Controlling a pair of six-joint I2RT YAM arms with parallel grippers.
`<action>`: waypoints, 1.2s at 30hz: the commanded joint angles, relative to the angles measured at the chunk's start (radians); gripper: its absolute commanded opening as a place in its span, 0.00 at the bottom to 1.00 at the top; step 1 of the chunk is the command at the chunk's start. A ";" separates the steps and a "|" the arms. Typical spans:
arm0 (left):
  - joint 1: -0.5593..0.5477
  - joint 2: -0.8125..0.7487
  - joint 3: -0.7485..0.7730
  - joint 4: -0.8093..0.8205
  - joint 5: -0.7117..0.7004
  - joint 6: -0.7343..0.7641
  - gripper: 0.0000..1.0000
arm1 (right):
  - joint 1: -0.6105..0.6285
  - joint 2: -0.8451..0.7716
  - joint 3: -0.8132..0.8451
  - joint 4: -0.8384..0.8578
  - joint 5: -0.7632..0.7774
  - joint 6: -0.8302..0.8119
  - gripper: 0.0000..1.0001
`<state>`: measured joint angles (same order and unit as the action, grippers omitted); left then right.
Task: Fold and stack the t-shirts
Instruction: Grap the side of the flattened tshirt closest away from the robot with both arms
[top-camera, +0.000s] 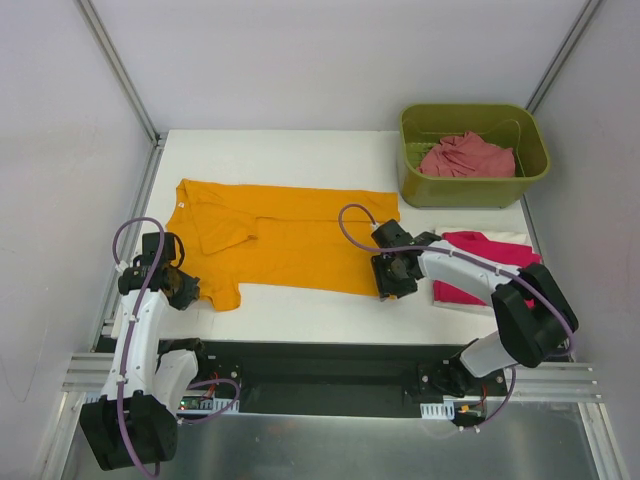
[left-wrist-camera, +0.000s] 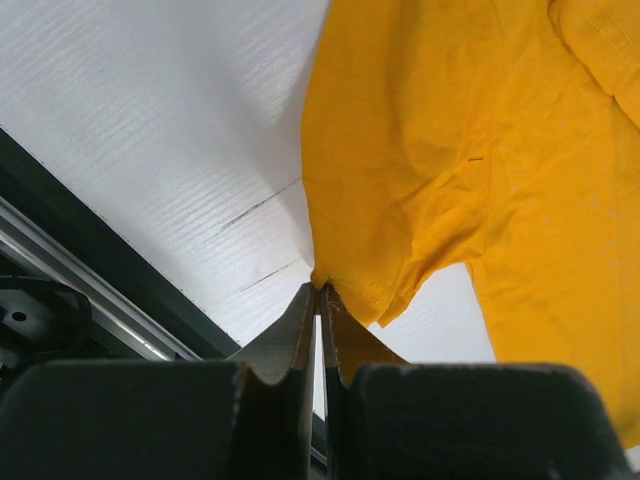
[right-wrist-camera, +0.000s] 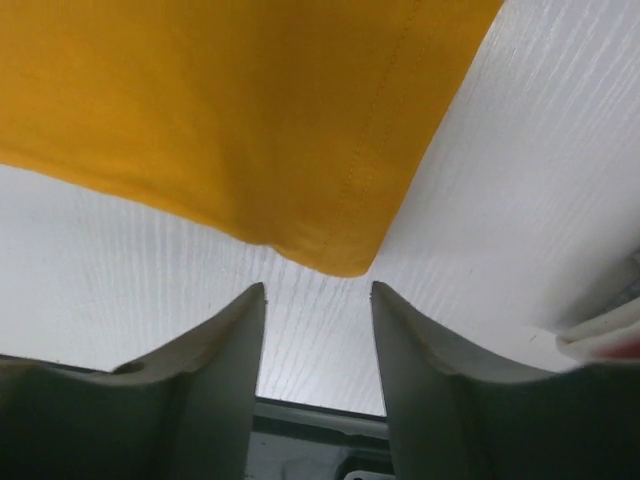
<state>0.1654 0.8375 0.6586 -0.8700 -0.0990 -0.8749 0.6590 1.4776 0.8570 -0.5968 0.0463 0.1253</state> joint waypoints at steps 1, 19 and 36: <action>0.008 0.006 0.009 0.006 -0.031 0.019 0.00 | 0.004 0.052 0.016 0.023 0.058 0.020 0.41; 0.011 -0.218 -0.022 -0.109 -0.053 -0.090 0.00 | 0.008 -0.014 -0.062 -0.067 0.032 0.094 0.01; 0.011 -0.209 0.013 0.075 0.173 -0.128 0.00 | 0.048 -0.059 0.078 -0.158 0.053 0.077 0.01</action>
<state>0.1654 0.5587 0.6388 -0.9466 -0.0128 -0.9874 0.7273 1.4059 0.8360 -0.7277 0.0597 0.2165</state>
